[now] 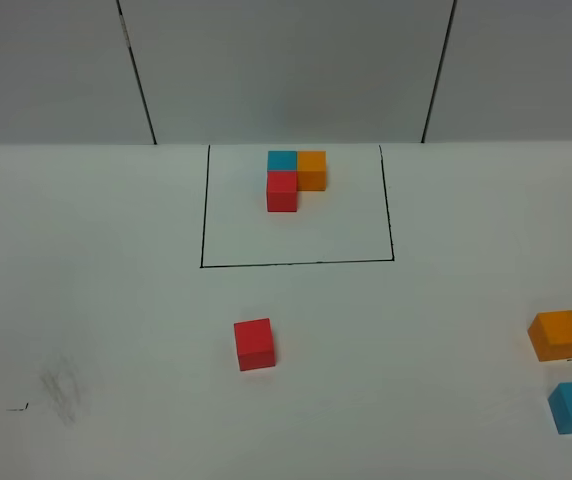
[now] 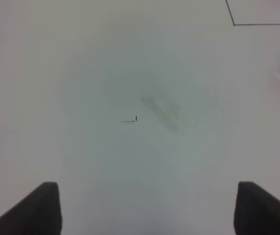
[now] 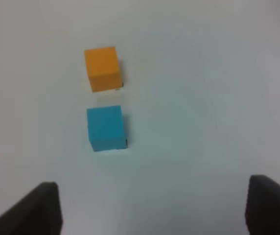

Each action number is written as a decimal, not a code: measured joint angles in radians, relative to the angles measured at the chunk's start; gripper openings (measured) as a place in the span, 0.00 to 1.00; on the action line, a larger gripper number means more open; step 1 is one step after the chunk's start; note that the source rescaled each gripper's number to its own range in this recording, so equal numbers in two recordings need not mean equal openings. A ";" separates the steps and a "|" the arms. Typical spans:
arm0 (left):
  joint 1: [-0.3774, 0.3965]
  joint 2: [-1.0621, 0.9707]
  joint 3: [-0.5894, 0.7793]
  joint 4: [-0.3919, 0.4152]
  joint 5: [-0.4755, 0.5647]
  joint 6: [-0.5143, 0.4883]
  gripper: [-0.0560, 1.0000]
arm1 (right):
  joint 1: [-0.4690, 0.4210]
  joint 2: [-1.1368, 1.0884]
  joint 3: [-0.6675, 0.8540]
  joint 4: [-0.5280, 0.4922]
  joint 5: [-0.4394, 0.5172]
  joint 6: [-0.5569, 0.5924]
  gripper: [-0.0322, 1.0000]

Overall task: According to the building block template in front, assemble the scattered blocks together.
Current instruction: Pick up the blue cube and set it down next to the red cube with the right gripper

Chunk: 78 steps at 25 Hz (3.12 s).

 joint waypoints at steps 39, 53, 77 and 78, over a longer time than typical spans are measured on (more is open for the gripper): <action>0.000 0.000 0.000 0.000 0.000 0.000 0.61 | 0.000 0.861 -0.166 0.215 -0.143 -0.237 0.58; 0.000 0.000 0.000 0.000 0.000 0.000 0.61 | 0.133 1.097 -0.431 0.063 -0.025 -0.066 0.58; 0.000 0.000 0.000 0.000 0.000 0.000 0.61 | 0.029 1.201 -0.306 0.021 -0.124 -0.015 0.58; 0.000 0.000 0.000 0.000 0.000 0.000 0.61 | 0.023 1.201 -0.302 0.023 -0.128 -0.020 0.58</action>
